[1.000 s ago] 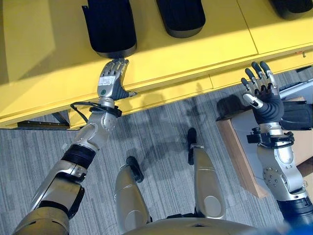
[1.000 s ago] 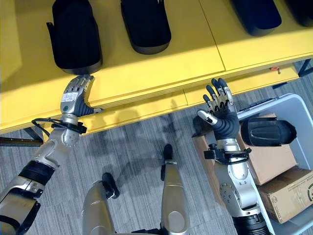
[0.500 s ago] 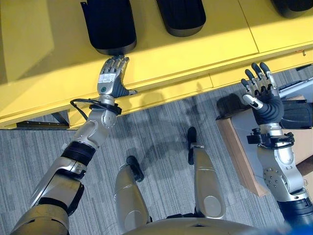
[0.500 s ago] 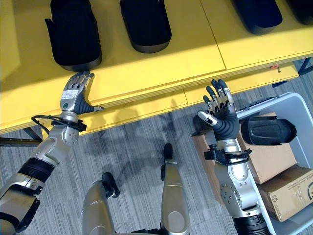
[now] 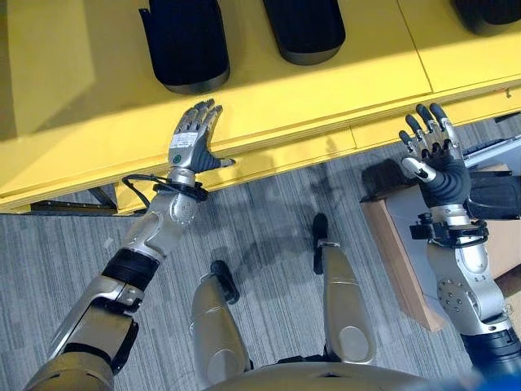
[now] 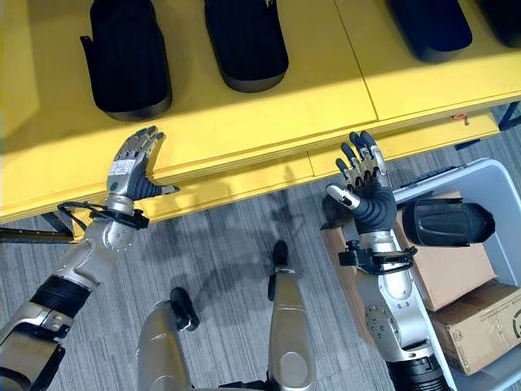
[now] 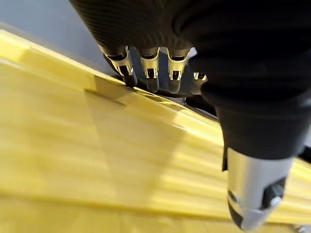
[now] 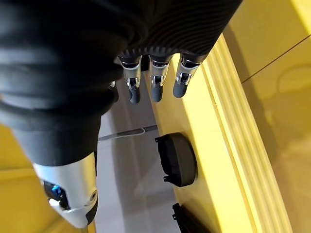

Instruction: Move parts from the plastic box to the shelf.

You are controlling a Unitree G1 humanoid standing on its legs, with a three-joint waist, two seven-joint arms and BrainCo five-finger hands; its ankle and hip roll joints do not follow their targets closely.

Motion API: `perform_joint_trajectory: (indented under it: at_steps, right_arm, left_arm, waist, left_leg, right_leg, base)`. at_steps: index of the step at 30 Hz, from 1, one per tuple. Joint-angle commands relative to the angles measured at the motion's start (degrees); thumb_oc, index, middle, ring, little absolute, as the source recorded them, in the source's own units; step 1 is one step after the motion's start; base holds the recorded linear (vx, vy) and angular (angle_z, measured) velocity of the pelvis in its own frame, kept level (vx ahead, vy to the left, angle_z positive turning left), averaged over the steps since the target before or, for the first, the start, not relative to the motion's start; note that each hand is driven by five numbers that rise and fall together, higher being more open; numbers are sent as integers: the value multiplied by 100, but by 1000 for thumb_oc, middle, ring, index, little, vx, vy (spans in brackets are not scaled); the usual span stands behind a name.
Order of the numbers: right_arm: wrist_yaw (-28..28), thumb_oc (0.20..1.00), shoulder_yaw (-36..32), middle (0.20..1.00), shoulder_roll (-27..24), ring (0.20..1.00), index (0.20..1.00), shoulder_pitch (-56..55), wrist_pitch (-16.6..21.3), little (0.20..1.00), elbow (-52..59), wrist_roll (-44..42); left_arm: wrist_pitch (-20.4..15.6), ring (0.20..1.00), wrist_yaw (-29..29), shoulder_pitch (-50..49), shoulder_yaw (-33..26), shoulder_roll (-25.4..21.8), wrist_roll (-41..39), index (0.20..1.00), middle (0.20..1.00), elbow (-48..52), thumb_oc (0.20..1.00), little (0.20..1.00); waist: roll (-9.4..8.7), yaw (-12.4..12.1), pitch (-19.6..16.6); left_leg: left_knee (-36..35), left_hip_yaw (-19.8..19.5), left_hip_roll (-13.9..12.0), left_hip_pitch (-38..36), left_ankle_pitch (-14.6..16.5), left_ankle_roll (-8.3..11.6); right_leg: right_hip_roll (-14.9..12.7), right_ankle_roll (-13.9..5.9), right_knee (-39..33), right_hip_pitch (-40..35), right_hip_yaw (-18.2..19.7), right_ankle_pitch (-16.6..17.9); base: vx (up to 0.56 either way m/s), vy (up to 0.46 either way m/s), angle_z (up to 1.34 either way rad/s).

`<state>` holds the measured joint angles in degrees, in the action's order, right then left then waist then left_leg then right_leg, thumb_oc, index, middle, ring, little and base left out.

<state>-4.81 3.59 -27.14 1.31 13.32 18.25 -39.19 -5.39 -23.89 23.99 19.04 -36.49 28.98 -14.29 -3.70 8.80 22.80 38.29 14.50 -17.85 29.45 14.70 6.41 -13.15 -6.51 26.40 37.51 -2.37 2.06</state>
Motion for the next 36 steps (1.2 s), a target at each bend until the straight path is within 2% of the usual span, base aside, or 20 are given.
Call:
perform_joint_trajectory:
  at_steps: [1,4,5,10,11,12,13,15,16,17,18,19,21,23,25,26,28,30,31,36]
  right_arm:
    - [160,1000,-142,1000,-125,1000,1000,-98,210,1000,488,-107]
    - [208,1000,-130,1000,-136,1000,1000,-127,175,1000,476,-101]
    - [282,1000,-135,1000,-186,1000,1000,-140,173,1000,413,-63]
    - [384,1000,-165,1000,-141,1000,1000,-209,136,1000,300,-13]
    - [433,1000,-177,1000,-125,1000,1000,-279,103,1000,244,56]
    - [433,1000,-173,1000,-125,1000,1000,-280,103,1000,245,56]
    - [562,1000,-264,1000,-132,1000,1000,-479,33,1000,173,59]
    - [598,1000,-311,1000,-126,1000,1000,-606,6,1000,149,77]
    - [670,1000,-397,1000,-162,1000,1000,-732,-30,1000,138,79]
    - [718,1000,-406,1000,-175,1000,1000,-815,-65,1000,111,26]
    - [719,1000,-541,1000,-242,1000,1000,-950,-128,1000,126,220]
    - [769,1000,-622,1000,-277,1000,1000,-1001,-132,1000,143,309]
    - [845,1000,-844,1000,-329,1000,1000,-1224,-164,1000,91,202]
    - [852,1000,-1065,1000,-322,1000,1000,-1472,-223,1000,42,336]
    - [1042,1000,-970,1000,-272,1000,1000,-1633,-411,1000,-101,291]
    - [1042,1000,-970,1000,-271,1000,1000,-1632,-411,1000,-101,291]
    - [1126,1000,-831,1000,-199,1000,1000,-1534,-460,1000,-198,280]
    - [1194,1000,-706,1000,-109,1000,1000,-1490,-538,1000,-232,173]
    - [1196,1000,-734,1000,33,1000,1000,-1597,-571,1000,-262,119]
    - [1217,1000,-694,1000,117,1000,1000,-1703,-691,1000,-301,65]
  left_arm:
    - [-666,1000,911,-750,303,256,-1078,1000,1000,30,1000,1000]
    - [-733,1000,1141,-1081,228,310,-1535,1000,1000,151,1000,1000]
    - [-853,1000,1455,-1576,141,290,-2257,1000,1000,354,1000,1000]
    - [-1022,1000,2103,-2380,-214,480,-4290,1000,1000,692,1000,1000]
    - [-994,1000,2353,-2797,-515,672,-5263,1000,1000,949,1000,1000]
    - [-990,1000,2355,-2805,-520,670,-5266,1000,1000,956,1000,1000]
    - [-916,1000,2679,-3082,-688,894,-6086,1000,1000,1137,1000,1000]
    - [-879,1000,2772,-3204,-766,989,-6366,1000,1000,1246,1000,1000]
    - [-833,1000,2899,-3391,-861,1125,-6647,1000,1000,1376,1000,1000]
    - [-806,1000,2963,-3513,-895,1214,-6749,1000,1000,1423,1000,1000]
    - [-762,1000,3036,-3698,-986,1399,-6915,1000,1000,1421,1000,1000]
    - [-747,1000,3090,-3778,-1053,1471,-6968,1000,1000,1416,1000,1000]
    - [-699,1000,3155,-3838,-1066,1500,-6914,1000,1000,1401,1000,1000]
    - [-662,1000,3241,-3934,-1157,1501,-6883,1000,1000,1445,1000,1000]
    - [-634,1000,3313,-4198,-1284,1593,-6816,1000,1000,1582,1000,1000]
    - [-633,1000,3313,-4198,-1286,1592,-6815,1000,1000,1584,1000,1000]
    - [-676,1000,3275,-4277,-1387,1669,-6697,1000,1000,1689,1000,1000]
    - [-653,1000,3258,-4424,-1468,1784,-6728,1000,1000,1702,1000,1000]
    - [-635,1000,3230,-4461,-1452,1874,-6692,1000,1000,1658,1000,1000]
    - [-557,1000,3213,-4651,-1532,1868,-6641,1000,1000,1658,1000,1000]
  waist:
    - [20,41,-163]
    - [54,24,-179]
    - [153,-5,-224]
    - [370,-22,-428]
    - [473,-31,-495]
    - [470,-31,-488]
    - [579,-30,-568]
    - [621,-25,-608]
    - [657,-28,-640]
    - [666,-32,-648]
    - [722,-72,-678]
    - [780,-111,-681]
    - [806,-135,-739]
    - [693,-124,-840]
    - [566,-382,-1085]
    - [567,-379,-1089]
    - [538,-519,-1151]
    - [586,-493,-1217]
    - [573,-432,-1379]
    - [504,-442,-1566]
  left_leg:
    - [-839,-357,21,259,-1315,64]
    - [-1084,-326,22,93,-1435,80]
    - [-1539,-299,22,-176,-1662,104]
    - [-2475,-184,21,-839,-2121,174]
    - [-2900,-121,-26,-1253,-2333,207]
    - [-2915,-115,-26,-1272,-2340,209]
    - [-3253,-40,-190,-1652,-2580,269]
    - [-3340,-10,-287,-1754,-2701,317]
    - [-3322,-53,-352,-1989,-2646,347]
    - [-3291,-25,-382,-2083,-2695,353]
    - [-3236,-65,-483,-2202,-3019,424]
    - [-3236,-54,-564,-2170,-3380,401]
    - [-3238,-9,-631,-2158,-3979,531]
    - [-3216,42,-492,-2219,-3980,618]
    - [-3529,-884,1083,-2151,-2644,-111]
    - [-3528,-887,1084,-2140,-2651,-115]
    - [-3634,-1684,1796,-2034,-2437,-282]
    - [-3881,-1852,1820,-2275,-2327,-376]
    - [-4046,-1650,1829,-2432,-2292,-436]
    - [-4083,-1505,1864,-2698,-2114,-554]
  right_leg:
    - [-149,-100,637,-343,63,-570]
    - [-112,-104,454,-490,51,-509]
    - [-19,-116,98,-707,26,-402]
    - [168,-149,-515,-1139,-14,-258]
    - [302,-128,-698,-1420,-16,-261]
    - [305,-127,-704,-1432,-15,-259]
    - [495,-44,-753,-1685,-27,-371]
    - [571,22,-745,-1759,-66,-450]
    - [662,94,-617,-1896,-32,-736]
    - [698,146,-581,-1987,-26,-806]
    - [834,269,-586,-2148,-43,-920]
    - [945,369,-661,-2188,-89,-820]
    - [1012,495,-888,-2466,-248,-880]
    - [969,513,-1237,-2824,-367,-999]
    - [986,421,-2254,-3279,-349,-362]
    - [986,420,-2270,-3278,-352,-347]
    - [1155,363,-2403,-3417,-114,-198]
    - [1291,350,-2410,-3435,90,-174]
    - [1270,338,-2549,-3501,105,-111]
    - [1237,300,-2613,-3661,183,-123]
  base:
    - [-90,-41,0]
    - [0,-42,-4]
    - [15,-55,-7]
    - [38,-65,-12]
    - [36,-93,-24]
    - [42,-202,-38]
    - [20,-131,-36]
    - [47,-186,-21]
    - [65,-233,-3]
    - [72,-296,-5]
    - [-60,-281,-12]
    - [-44,-273,-28]
    - [21,-229,-27]
    - [93,-208,62]
    - [110,-160,49]
    - [132,-62,-49]
    - [139,-10,-63]
    - [113,69,-71]
    - [93,94,-109]
    - [74,74,-69]
